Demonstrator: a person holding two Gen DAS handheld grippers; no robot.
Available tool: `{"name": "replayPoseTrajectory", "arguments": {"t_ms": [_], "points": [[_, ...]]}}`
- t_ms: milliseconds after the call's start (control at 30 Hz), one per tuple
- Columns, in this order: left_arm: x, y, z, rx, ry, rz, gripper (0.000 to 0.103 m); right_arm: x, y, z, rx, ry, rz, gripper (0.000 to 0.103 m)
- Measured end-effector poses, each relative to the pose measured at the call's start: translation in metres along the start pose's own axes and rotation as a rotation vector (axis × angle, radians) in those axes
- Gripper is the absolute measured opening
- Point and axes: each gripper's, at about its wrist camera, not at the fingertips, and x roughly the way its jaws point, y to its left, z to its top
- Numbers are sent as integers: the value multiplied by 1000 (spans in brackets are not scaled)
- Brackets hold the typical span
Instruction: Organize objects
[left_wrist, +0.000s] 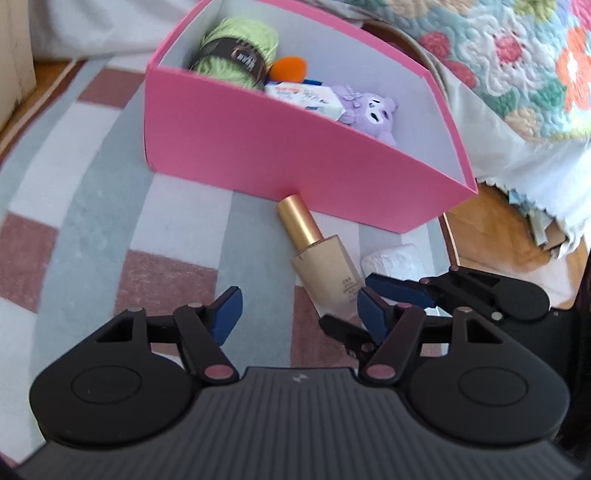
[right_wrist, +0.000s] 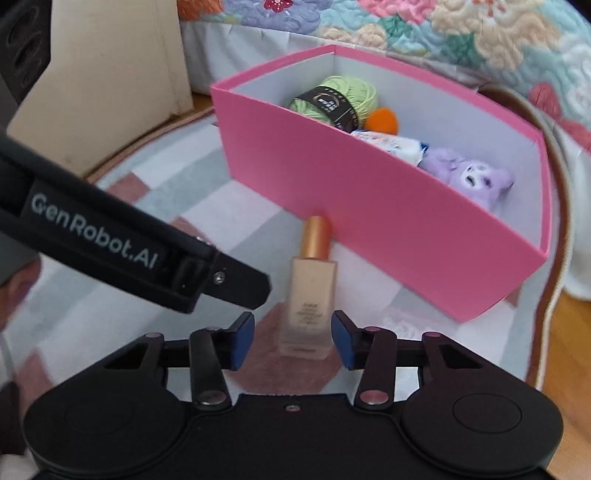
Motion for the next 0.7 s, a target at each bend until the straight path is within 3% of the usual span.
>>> {"name": "replayPoseTrajectory", "arguments": {"t_ms": [100, 200, 367, 600, 700], "points": [[3, 10, -1, -49, -14, -70, 61, 7, -1, 0, 26, 14, -13, 50], [6, 14, -4, -79, -55, -68, 58, 19, -5, -3, 59, 39, -10, 43], [16, 20, -5, -166, -6, -145, 57, 28, -13, 0, 154, 76, 7, 41], [22, 23, -13, -177, 40, -111, 47, 17, -21, -16, 402, 86, 186, 41], [23, 28, -16, -236, 65, -151, 45, 16, -24, -24, 463, 82, 220, 41]]}}
